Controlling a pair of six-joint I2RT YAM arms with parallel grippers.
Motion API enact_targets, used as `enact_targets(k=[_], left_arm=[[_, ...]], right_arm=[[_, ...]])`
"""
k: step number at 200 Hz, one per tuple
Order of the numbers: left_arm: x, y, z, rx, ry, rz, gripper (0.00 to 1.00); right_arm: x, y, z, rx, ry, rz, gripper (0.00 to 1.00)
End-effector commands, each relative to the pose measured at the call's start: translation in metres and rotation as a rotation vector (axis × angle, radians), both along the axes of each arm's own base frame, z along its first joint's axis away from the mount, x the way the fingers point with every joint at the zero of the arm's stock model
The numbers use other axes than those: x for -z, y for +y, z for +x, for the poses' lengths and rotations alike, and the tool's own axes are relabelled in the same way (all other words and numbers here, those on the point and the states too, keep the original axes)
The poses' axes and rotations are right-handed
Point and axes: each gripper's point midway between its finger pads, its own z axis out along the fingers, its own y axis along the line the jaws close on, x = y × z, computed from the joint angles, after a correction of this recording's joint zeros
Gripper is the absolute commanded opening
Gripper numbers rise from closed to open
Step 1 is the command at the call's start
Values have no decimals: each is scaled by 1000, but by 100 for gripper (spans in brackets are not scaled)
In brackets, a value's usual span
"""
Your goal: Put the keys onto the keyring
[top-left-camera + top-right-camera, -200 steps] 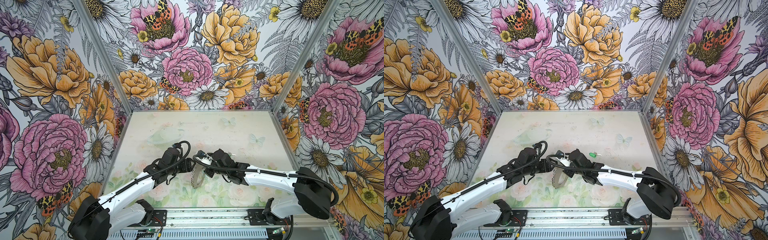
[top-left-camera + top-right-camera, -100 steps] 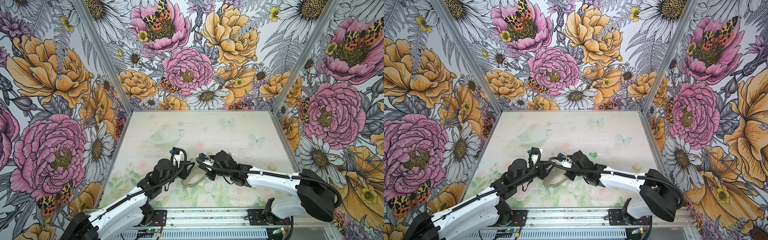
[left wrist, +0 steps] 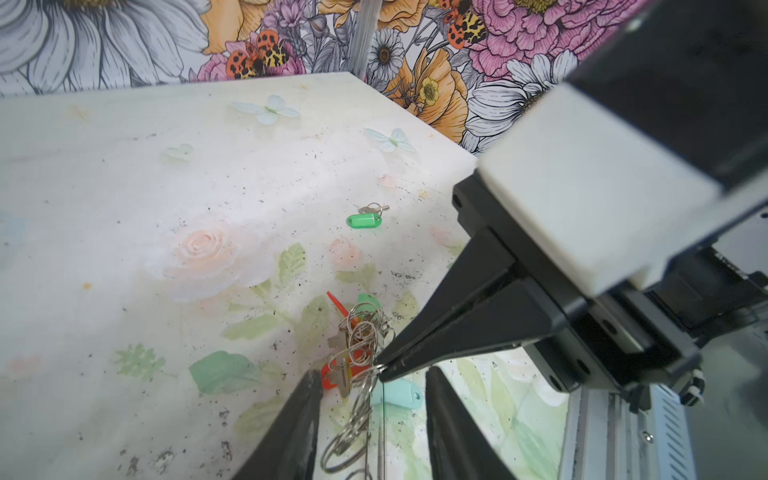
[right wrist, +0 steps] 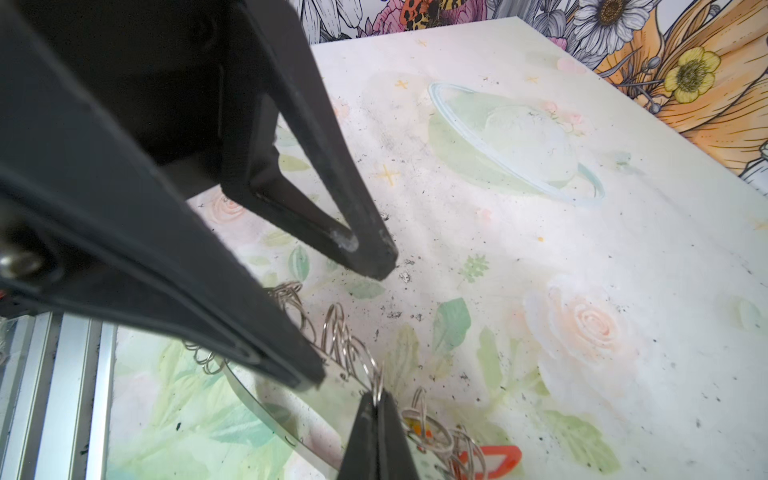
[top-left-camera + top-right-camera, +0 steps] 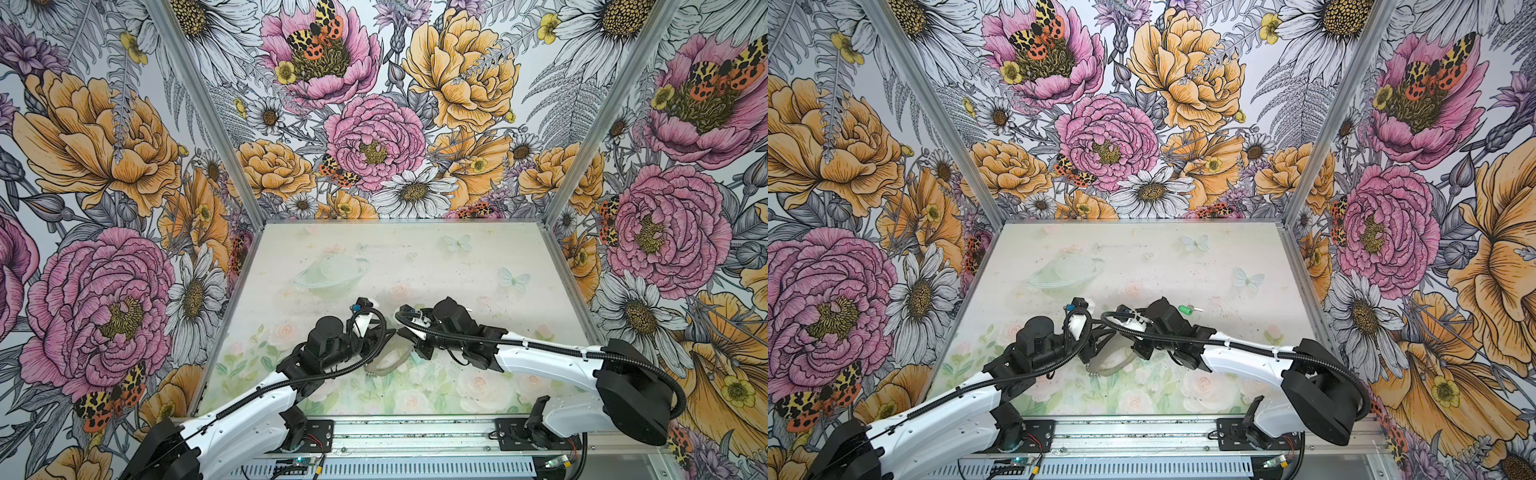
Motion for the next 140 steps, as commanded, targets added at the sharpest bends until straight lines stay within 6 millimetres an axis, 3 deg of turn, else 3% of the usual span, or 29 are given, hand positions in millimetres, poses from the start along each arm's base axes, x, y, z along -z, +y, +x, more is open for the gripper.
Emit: enact_targets(k=[1,23,64,100,140], left_arm=[[-9,-9,-13,128,-151,19,46],[-12,-17,-19,210,-186,27,44],[-27,-14,-5,257,-189,-24,33],[-16,-22,-1,317,-127,-18,24],[-9,-22,-3,325,-123,7,29]], right_arm=[[-25,-2,1,-41,-61,50,0],[-26,-6,0,-62,-62,37,0],[-27,-16,-1,-89,-97,34,0],[-27,-18,-3,-125,-115,33,0],[-28,-17,-3,-139,-134,24,0]])
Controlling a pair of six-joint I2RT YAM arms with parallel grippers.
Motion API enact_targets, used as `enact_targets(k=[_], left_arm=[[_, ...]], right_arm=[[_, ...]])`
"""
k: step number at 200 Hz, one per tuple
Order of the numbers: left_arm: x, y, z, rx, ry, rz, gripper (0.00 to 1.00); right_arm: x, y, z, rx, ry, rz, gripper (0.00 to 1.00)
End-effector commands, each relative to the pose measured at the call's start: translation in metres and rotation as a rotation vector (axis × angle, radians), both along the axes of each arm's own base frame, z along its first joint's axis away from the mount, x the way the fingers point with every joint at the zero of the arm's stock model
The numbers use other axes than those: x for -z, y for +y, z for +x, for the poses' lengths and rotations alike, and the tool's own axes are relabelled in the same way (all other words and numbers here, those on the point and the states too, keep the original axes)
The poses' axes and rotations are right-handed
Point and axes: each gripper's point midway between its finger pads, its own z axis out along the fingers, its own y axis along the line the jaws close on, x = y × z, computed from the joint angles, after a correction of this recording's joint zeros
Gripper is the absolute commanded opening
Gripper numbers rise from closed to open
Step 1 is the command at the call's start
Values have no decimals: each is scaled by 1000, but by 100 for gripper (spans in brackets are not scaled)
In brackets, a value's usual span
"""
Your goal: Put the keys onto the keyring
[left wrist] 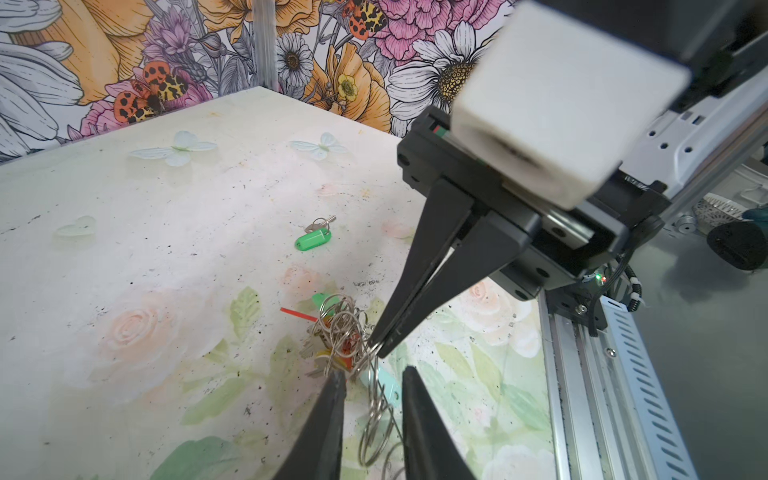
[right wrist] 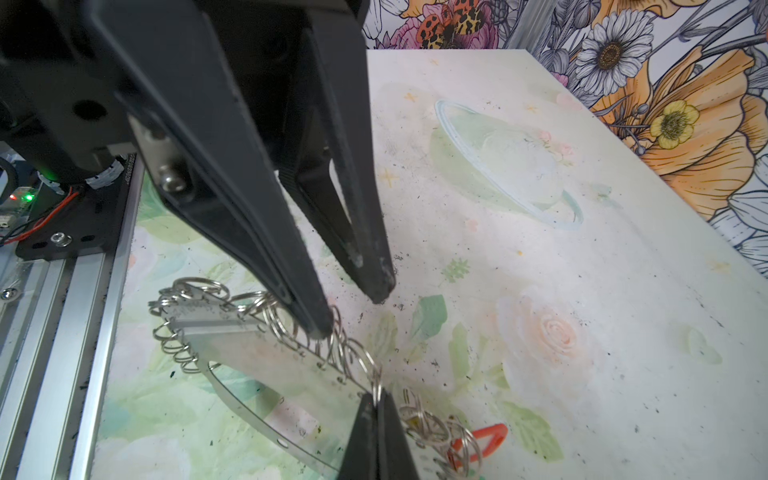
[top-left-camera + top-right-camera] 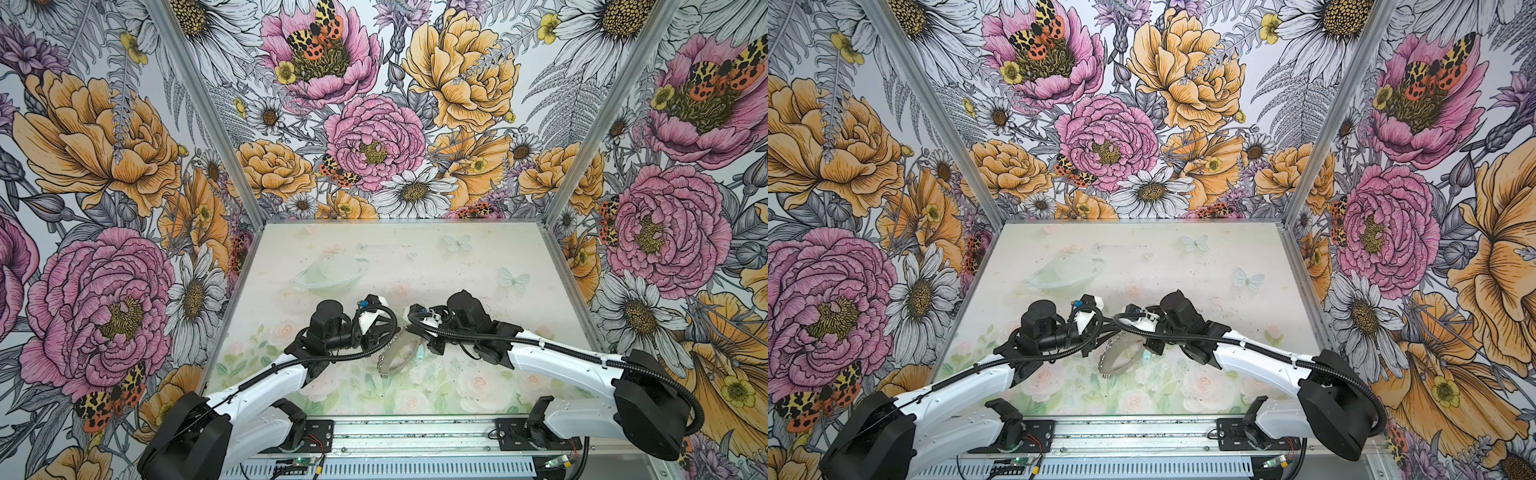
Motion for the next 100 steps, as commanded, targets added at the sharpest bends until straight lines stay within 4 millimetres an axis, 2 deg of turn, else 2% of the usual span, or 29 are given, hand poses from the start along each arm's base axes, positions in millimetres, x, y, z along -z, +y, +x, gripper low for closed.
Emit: enact_targets(k=[1,50,100], left_arm=[[-10,-4,-5,49,-46,-11,29],[0,-7,3,42,-17,30,28],[0,-14,-12,124,5,12,28]], right_arm=[[-17,3,-2,-40,-54,40,0],[-22,5,-6,-65,-52,56,0],[-28,3,-4,-49,-74,71,0]])
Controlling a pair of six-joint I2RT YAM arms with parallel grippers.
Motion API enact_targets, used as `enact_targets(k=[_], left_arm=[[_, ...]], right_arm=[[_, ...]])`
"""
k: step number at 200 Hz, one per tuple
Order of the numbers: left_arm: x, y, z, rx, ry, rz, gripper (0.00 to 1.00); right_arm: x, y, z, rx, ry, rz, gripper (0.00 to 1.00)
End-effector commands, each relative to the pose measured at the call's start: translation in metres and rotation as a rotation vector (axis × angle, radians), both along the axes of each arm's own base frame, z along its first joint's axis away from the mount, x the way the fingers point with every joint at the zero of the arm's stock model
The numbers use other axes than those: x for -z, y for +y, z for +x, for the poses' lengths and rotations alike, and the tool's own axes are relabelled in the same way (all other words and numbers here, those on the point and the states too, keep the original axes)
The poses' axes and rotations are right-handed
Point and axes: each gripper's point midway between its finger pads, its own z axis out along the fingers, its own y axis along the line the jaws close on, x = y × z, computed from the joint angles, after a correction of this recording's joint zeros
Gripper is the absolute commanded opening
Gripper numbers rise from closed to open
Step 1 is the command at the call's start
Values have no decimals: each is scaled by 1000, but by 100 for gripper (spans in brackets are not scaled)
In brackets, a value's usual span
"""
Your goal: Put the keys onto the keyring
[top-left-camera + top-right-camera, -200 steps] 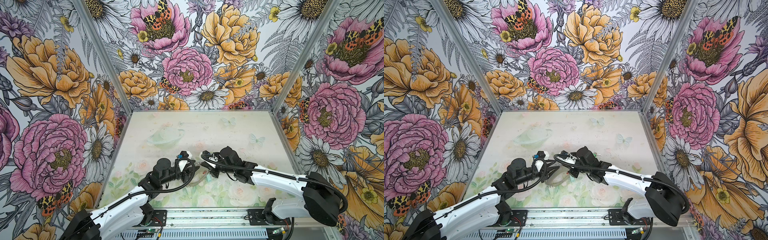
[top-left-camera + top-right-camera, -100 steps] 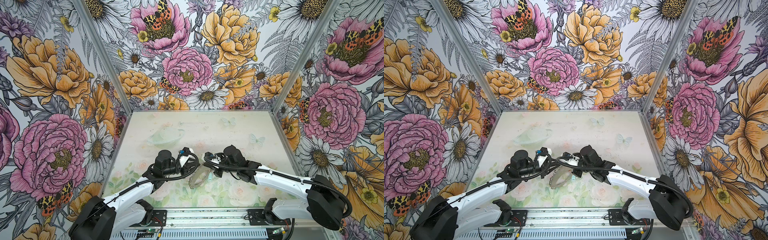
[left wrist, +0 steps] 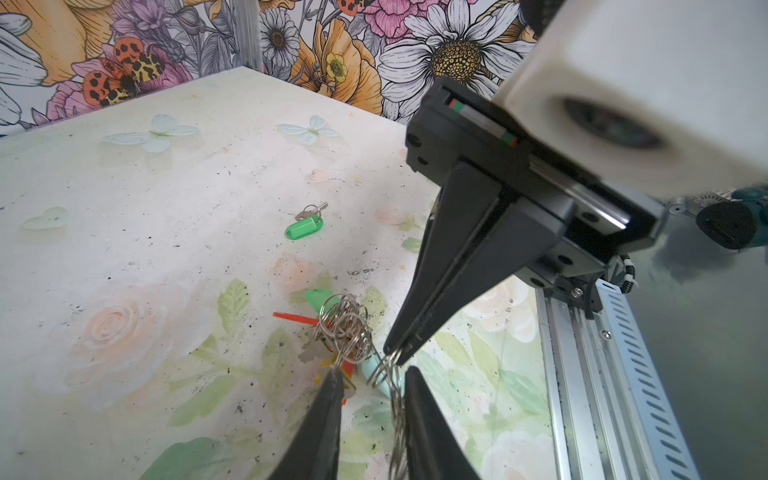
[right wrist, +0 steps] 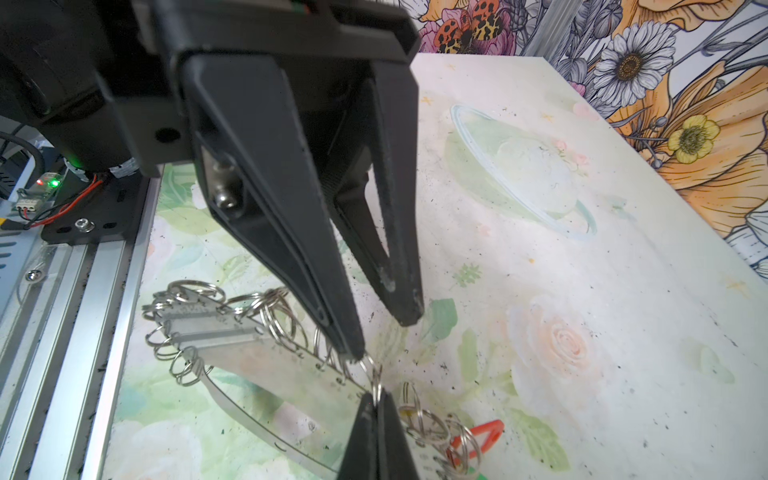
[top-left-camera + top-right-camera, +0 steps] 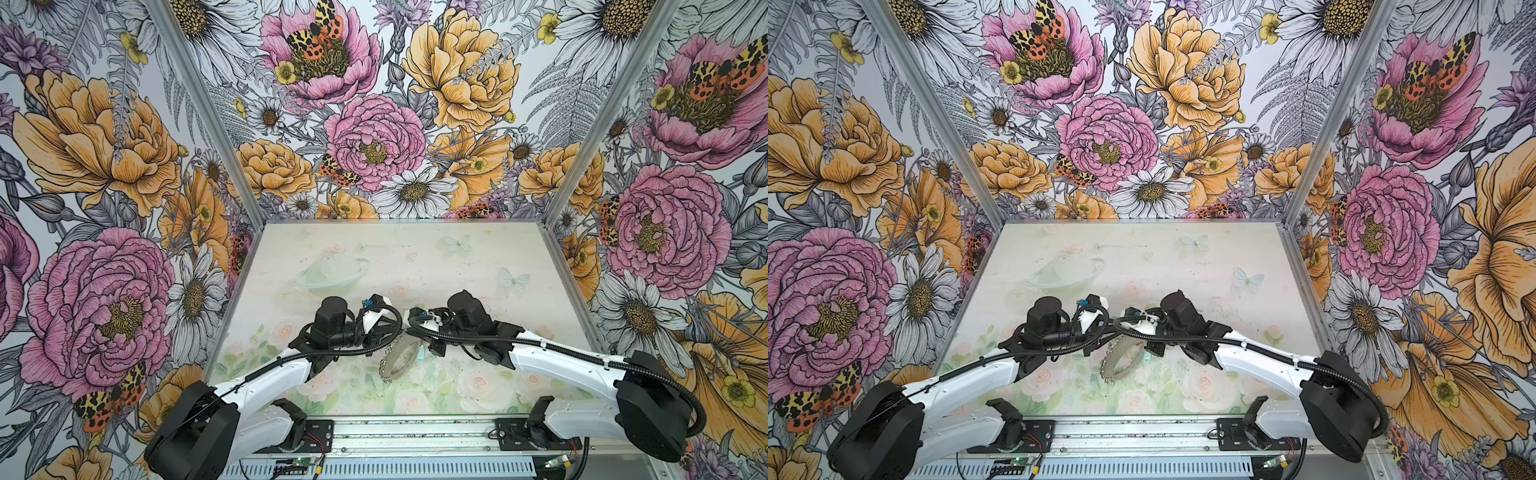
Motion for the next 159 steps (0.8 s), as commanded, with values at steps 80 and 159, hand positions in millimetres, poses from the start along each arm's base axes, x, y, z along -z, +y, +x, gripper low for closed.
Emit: enact_targets(k=[80,159], left_arm=[[1,-12,-8,84,32,9,19],[4,-10,-4,36,-28,45,0]], right_arm=[[-29,3,4,2,-69,86,0],[-41,-12,26,111,21,162,0]])
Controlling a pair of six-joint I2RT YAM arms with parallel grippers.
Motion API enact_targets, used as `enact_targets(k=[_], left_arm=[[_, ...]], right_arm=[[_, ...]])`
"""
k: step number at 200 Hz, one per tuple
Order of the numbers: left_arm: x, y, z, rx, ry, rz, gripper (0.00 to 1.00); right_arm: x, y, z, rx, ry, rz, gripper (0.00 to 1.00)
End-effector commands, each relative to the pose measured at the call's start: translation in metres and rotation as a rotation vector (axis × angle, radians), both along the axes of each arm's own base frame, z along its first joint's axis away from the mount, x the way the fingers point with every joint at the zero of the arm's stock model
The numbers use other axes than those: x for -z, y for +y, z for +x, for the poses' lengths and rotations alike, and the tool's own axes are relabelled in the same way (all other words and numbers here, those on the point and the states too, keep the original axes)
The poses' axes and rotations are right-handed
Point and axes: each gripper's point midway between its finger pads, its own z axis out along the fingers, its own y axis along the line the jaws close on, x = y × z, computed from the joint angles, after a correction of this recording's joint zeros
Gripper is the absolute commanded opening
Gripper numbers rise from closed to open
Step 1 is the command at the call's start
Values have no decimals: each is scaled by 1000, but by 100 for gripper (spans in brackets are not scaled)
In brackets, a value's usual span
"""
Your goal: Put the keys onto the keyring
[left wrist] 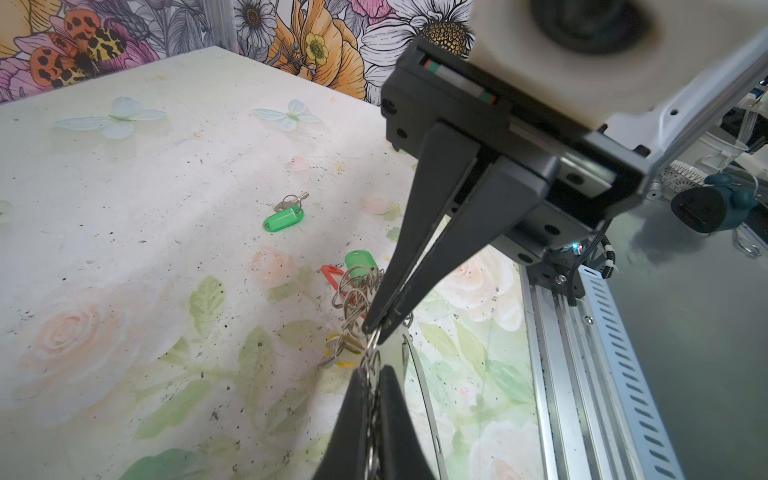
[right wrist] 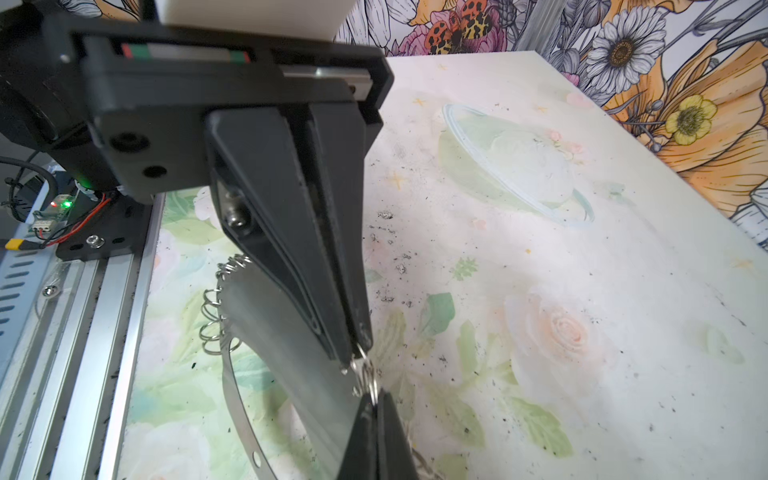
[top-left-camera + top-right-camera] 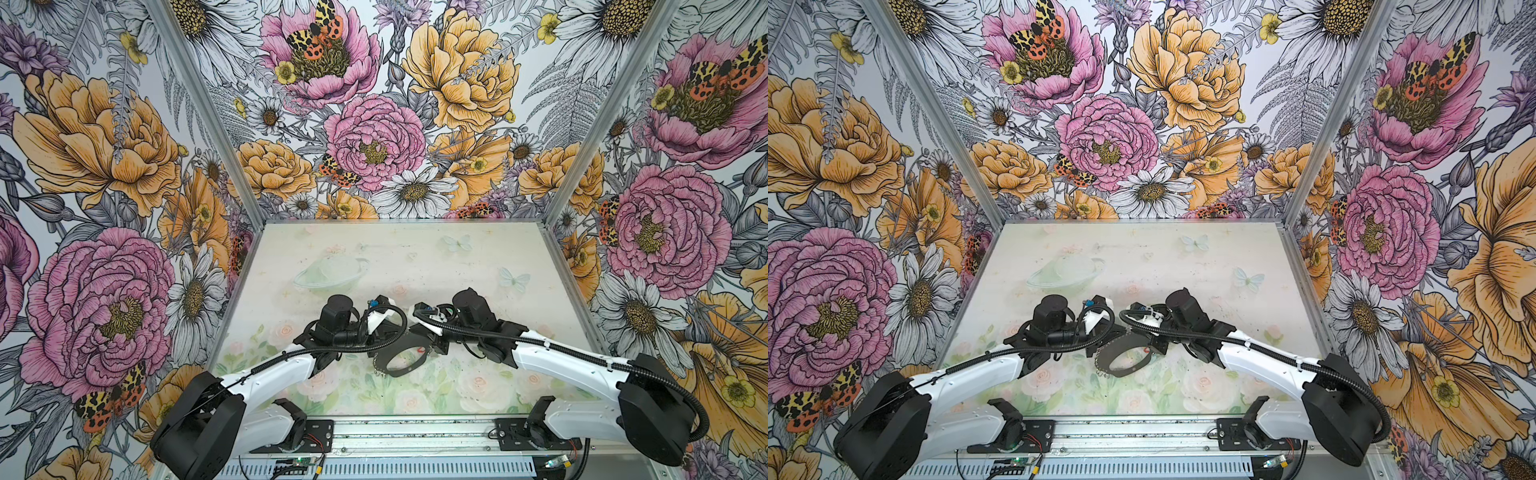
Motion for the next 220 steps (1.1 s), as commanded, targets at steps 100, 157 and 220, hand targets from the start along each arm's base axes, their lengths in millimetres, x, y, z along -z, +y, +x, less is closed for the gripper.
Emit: enact_targets(k=[100,157,220], left_arm=[[-12,6,1,-54,-128,5,0],[-19,10,0,-79,-161,-21,0],[-26,3,-20,33,-132,-77,17]], right_arm=[[-38,-14,42,227,104,147,0],[-39,-17,48,255,109,148,0],[-47,-13,54,277,137,191,0]])
